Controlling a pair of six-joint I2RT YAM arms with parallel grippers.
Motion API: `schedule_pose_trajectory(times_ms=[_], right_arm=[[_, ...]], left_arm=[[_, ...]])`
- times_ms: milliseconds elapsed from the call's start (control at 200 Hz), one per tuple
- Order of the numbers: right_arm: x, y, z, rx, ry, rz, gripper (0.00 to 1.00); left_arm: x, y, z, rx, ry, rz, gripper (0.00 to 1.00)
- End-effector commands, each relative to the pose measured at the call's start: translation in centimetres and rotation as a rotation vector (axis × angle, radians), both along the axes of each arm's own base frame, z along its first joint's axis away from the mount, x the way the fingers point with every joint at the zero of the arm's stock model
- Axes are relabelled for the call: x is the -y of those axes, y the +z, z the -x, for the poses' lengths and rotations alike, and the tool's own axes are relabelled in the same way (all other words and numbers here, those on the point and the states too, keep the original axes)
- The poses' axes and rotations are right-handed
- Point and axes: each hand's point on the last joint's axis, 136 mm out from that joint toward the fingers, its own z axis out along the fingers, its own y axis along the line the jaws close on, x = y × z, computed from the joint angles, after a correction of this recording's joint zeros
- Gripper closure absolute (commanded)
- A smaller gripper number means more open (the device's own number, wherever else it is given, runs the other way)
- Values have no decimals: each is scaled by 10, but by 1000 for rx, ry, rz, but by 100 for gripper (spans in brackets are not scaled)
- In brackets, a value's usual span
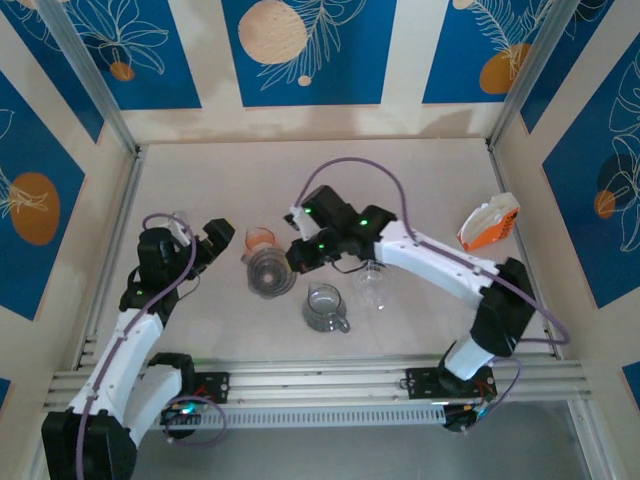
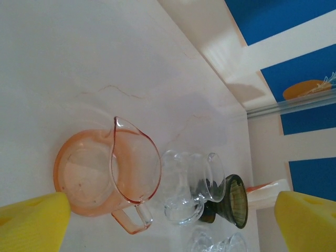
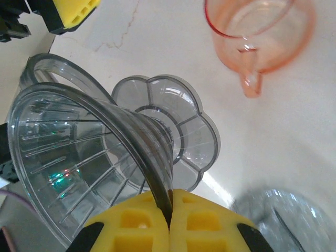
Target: Place the coffee filter in the dripper
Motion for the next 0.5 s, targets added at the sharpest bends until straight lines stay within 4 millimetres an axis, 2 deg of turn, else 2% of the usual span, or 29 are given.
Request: schedule_pose_trajectory(times_ms=[0,120,205,495], right_arm=[[45,-8,29,-142,-33,104,100],[76,-5,37,-199,-84,135,100],[90,-7,40,-242,-111,144,100],[100,-14,44,-298,-122,191,100]], left_arm=[[10,14,0,63,-49,-18,0],[13,9,-1,53,-57,-14,0],[14,8,-2,46,-63,-14,0],[16,4,0,30,-73,-19,0]])
